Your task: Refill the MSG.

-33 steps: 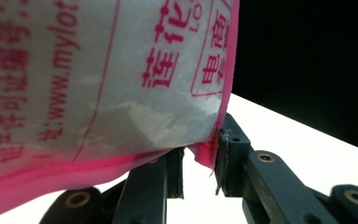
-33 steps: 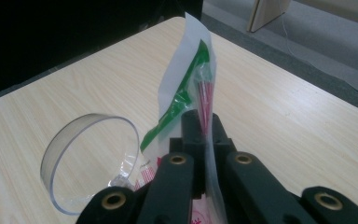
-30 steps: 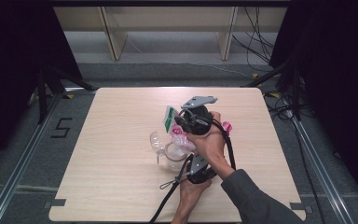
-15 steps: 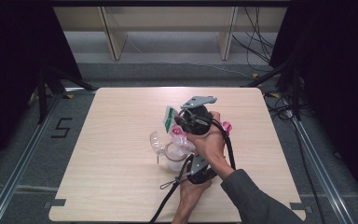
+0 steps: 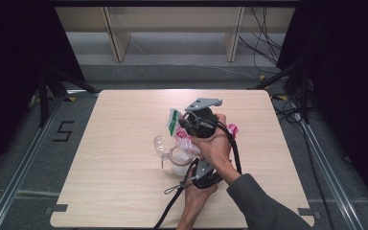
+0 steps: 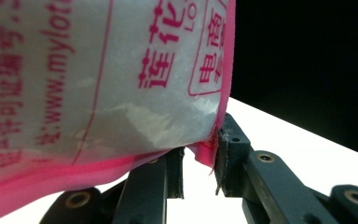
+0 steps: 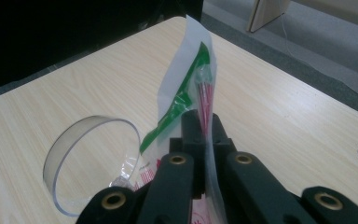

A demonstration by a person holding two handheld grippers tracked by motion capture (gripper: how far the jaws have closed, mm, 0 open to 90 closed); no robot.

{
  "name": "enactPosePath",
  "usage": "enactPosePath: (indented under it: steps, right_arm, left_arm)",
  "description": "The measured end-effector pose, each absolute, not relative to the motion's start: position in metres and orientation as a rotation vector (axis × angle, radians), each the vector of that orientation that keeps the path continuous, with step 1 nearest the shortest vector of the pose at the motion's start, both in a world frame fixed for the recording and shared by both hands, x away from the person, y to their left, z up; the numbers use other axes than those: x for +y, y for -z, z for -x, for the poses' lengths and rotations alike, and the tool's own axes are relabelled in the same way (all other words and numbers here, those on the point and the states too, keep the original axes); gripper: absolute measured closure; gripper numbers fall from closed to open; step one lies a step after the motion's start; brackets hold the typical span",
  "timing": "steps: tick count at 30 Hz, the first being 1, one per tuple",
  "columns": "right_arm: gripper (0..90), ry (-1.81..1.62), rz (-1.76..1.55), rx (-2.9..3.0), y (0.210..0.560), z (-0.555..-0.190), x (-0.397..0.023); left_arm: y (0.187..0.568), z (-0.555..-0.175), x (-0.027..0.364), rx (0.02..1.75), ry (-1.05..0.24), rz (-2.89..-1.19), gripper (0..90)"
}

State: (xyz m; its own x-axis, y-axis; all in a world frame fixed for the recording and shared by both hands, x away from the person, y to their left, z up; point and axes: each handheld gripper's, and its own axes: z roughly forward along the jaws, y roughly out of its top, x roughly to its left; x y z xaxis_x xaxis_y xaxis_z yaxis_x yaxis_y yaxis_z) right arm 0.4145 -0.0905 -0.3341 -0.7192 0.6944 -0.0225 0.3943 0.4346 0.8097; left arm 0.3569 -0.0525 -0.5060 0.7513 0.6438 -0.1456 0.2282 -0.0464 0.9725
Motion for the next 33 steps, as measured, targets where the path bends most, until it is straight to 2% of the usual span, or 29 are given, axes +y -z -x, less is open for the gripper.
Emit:
enactPosePath:
  steps: [33]
  right_arm:
    - [90.0, -1.123, -0.926, 2.381, 0.3371, -0.4174, -0.0814]
  left_arm:
    - [0.5050, -0.3580, -0.0587, 0.712, -0.349, -1.565, 75.2]
